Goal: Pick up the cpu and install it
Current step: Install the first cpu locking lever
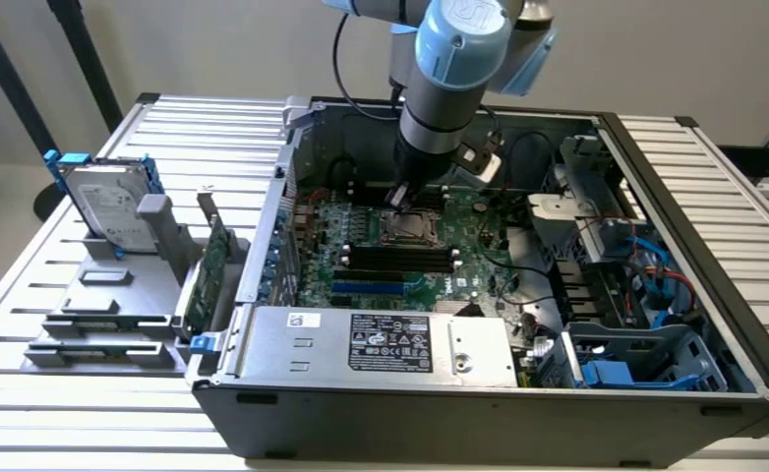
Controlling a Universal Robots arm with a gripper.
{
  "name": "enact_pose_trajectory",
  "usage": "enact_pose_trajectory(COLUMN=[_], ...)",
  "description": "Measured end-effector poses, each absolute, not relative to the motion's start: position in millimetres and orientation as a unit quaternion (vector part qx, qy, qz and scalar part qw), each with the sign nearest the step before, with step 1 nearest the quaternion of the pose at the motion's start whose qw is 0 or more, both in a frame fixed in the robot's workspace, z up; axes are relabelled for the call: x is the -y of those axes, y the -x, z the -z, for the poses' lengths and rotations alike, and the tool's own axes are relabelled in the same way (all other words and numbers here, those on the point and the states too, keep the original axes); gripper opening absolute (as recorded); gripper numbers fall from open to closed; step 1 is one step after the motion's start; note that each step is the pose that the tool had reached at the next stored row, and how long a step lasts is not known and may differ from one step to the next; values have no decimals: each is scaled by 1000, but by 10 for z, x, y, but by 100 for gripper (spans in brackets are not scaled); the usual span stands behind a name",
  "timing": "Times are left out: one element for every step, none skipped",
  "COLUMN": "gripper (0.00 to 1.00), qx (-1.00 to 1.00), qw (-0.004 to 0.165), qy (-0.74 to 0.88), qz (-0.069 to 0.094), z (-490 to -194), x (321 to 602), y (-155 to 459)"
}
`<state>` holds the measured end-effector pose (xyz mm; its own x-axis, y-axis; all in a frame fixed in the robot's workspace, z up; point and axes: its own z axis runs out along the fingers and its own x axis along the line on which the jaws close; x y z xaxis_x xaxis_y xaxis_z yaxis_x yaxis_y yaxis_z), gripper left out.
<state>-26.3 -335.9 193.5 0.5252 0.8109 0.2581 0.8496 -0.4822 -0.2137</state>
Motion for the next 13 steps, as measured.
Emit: enact_pose_trajectory(gripper=[11,11,11,11,11,11,11,11,11,11,11,11,11], qx=[483,483,483,484,484,484,484,483,484,484,484,484,484], qw=[158,158,157,157,157,157,157,157,157,157,157,157,157], qy=[859,859,859,859,859,859,859,859,859,859,859,859,859], qz=[61,61,60,61,60,60,60,60,60,60,60,60,60], z=[-1932,-1929,-1927,-1925,-1925,-1925,-1926,-1927,-1927,-1927,-1927,-1927,-1927], x=[3358,3357,3357,3357,3357,3357,3356,3357,3357,3357,3357,3357,3357], y=[256,249,241,235,233,233,233,232,230,225,220,215,210])
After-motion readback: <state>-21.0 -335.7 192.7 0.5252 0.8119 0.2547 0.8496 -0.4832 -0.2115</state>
